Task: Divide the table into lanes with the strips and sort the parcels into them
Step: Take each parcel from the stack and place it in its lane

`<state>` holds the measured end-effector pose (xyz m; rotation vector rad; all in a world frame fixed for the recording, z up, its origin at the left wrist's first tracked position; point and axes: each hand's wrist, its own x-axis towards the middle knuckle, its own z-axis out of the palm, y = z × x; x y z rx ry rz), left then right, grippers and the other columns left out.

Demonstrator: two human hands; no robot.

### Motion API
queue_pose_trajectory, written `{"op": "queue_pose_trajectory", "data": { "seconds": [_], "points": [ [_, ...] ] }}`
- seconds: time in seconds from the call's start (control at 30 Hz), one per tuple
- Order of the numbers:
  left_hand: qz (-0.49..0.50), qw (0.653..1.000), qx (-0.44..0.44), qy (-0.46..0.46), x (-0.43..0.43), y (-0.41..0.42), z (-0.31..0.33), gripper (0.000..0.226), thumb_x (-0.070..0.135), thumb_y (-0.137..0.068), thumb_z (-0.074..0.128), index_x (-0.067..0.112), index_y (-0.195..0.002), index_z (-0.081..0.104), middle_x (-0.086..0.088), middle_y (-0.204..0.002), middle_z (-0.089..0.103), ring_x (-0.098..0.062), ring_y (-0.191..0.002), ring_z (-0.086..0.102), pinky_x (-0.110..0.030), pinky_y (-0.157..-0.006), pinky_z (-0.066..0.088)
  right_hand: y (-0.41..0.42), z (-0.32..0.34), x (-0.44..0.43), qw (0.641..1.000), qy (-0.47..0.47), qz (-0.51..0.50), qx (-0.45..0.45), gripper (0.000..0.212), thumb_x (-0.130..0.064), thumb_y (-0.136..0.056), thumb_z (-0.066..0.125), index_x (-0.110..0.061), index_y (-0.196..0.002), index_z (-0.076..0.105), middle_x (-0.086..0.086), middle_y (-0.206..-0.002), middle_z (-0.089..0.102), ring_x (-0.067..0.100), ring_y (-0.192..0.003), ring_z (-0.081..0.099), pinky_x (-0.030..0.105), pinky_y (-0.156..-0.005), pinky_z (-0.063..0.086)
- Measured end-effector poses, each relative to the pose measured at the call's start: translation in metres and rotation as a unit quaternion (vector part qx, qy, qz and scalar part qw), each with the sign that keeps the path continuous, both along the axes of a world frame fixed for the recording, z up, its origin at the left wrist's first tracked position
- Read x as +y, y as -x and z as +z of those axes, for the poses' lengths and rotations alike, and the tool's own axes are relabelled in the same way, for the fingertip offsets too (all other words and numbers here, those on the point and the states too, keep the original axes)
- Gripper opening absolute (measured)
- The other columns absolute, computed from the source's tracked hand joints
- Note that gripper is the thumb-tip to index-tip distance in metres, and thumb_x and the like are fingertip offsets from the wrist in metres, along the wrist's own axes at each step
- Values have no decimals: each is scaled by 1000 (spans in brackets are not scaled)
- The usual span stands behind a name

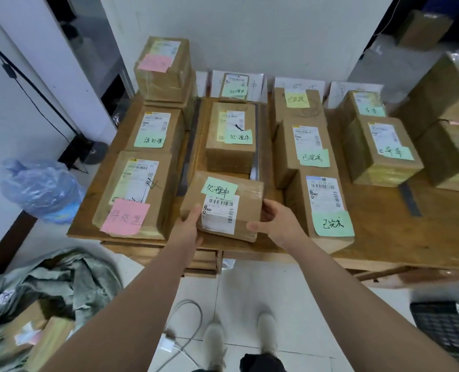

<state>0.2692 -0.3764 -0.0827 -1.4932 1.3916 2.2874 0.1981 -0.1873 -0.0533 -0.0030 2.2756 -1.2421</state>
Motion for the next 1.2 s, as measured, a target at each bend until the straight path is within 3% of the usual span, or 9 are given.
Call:
{"op": "queue_pose_trajectory", "data": {
  "seconds": [0.2, 0.37, 0.53, 0.7, 0.9, 1.03, 1.13, 1.2],
  "points": [
    [20, 1000, 5, -14, -7, -3, -4, 61, 41, -95, 60, 17, -145, 36, -7, -139, 50, -27, -134, 45, -44, -112, 40, -7, -6, -6, 999, 3, -21, 27, 84, -16, -70, 86, -20, -143, 45, -7, -131, 60, 10, -116, 57, 37, -102, 48],
    [-17, 1000, 6, -3, -6, 4, -3, 62, 43, -94, 60, 18, -145, 36, -8, -141, 47, -29, -136, 42, -46, -112, 40, -2, -3, -6, 998, 2, -47, 43, 73, -9, -76, 80, -19, -141, 48, -4, -130, 62, 5, -109, 56, 27, -97, 47],
    [-45, 999, -18, 19, -2, 16, -2, 59, 45, -95, 56, 18, -144, 37, -6, -140, 47, -28, -136, 42, -47, -112, 40, 5, -4, -8, 994, -25, -80, 65, 63, -11, -80, 77, -18, -137, 52, -4, -128, 63, 9, -109, 59, 32, -99, 47],
    [-89, 992, -60, 68, -2, 25, -3, 53, 49, -95, 54, 19, -136, 42, -1, -123, 51, -22, -112, 48, -46, -108, 44, 11, -11, -9, 990, -43, -103, 81, 48, -19, -83, 75, -14, -128, 59, -2, -117, 68, 9, -98, 62, 28, -95, 50],
    [-102, 987, -73, 97, -5, 38, -1, 57, 53, -95, 52, 19, -139, 41, 2, -111, 52, -18, -102, 50, -41, -104, 46, 17, -14, -15, 987, -67, -108, 100, 38, -24, -85, 73, -13, -120, 64, -2, -111, 70, 4, -86, 59, 21, -83, 47],
    [-100, 987, -79, 99, -5, 45, 2, 59, 53, -96, 50, 18, -142, 39, 6, -92, 50, -12, -78, 48, -35, -95, 48, 21, -14, -18, 985, -76, -120, 100, 39, -25, -85, 73, -12, -121, 64, -1, -111, 69, 6, -87, 58, 22, -84, 47],
    [-100, 985, -85, 109, -4, 48, 5, 58, 52, -97, 48, 17, -142, 39, 6, -90, 47, -12, -78, 47, -35, -96, 48, 24, -14, -19, 984, -83, -121, 100, 37, -26, -86, 72, -13, -120, 64, -2, -109, 68, 5, -87, 57, 21, -82, 46],
    [-103, 982, -91, 125, -2, 48, 10, 59, 53, -97, 46, 16, -142, 39, 4, -95, 48, -15, -90, 49, -36, -98, 47, 23, -13, -19, 983, -89, -122, 102, 37, -27, -87, 71, -14, -120, 64, -2, -108, 68, 5, -87, 57, 19, -80, 44]
  ]
}}
